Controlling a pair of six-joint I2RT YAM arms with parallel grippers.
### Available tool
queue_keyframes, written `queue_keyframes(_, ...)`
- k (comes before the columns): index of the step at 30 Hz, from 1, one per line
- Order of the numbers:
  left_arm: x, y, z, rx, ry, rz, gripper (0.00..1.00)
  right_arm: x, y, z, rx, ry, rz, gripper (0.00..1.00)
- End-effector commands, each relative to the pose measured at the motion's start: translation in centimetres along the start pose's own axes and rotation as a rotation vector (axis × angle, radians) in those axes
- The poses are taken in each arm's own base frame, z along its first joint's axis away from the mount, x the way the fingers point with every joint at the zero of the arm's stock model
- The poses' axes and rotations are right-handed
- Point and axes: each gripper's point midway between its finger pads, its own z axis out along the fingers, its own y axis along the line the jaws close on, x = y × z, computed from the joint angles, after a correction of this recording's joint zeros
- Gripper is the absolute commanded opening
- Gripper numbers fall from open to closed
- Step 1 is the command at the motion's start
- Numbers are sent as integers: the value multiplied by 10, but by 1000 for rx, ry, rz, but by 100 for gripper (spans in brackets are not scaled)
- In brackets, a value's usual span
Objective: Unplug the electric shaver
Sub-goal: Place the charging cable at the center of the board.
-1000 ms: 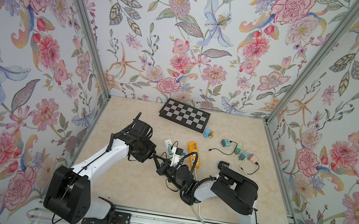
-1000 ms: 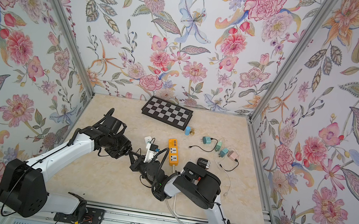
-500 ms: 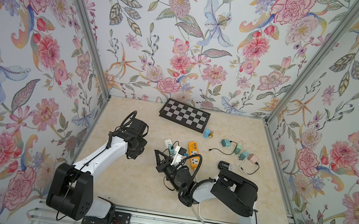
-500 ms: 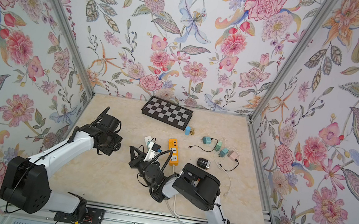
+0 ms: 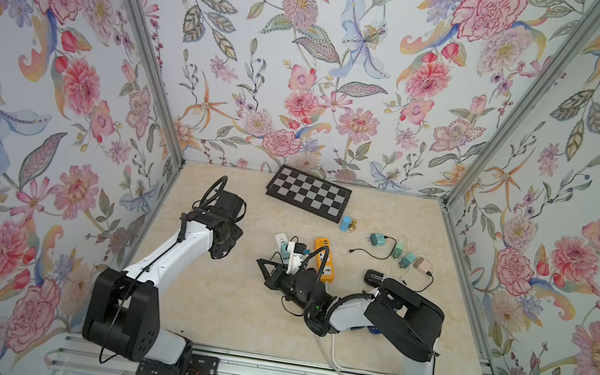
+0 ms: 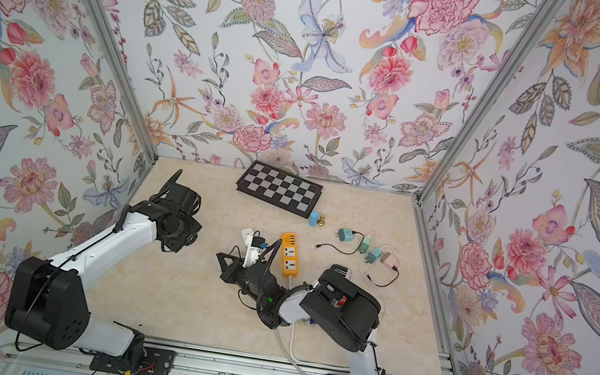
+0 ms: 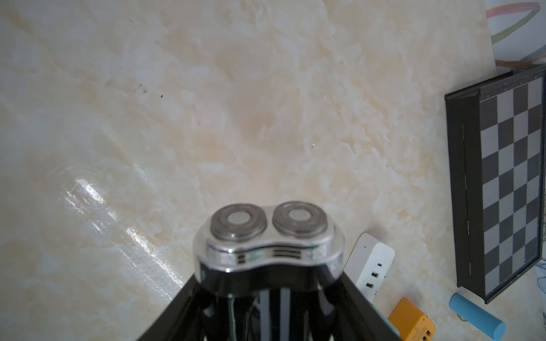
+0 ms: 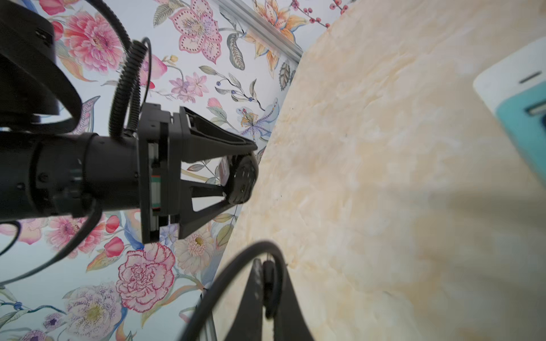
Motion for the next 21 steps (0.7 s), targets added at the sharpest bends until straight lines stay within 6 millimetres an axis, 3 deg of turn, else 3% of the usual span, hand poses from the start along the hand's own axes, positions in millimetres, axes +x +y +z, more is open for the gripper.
queue_keyframes(1, -8, 2, -2, -32, -27, 79, 38, 29, -17, 6, 33, 126, 34, 0)
queue_keyframes(6, -7, 5, -2, -40, -25, 136, 37, 51, -24, 15, 73, 258, -34, 13)
queue_keyframes(13, -10, 11, -9, -56, -49, 210, 38, 60, -22, 14, 98, 367, -127, 37)
queue_keyframes(16, -11, 12, -12, -62, -58, 247, 38, 67, -18, 10, 82, 439, -163, 47)
queue_keyframes(21, -15, 13, -17, -75, -69, 312, 38, 75, -12, -7, 95, 556, -266, 55)
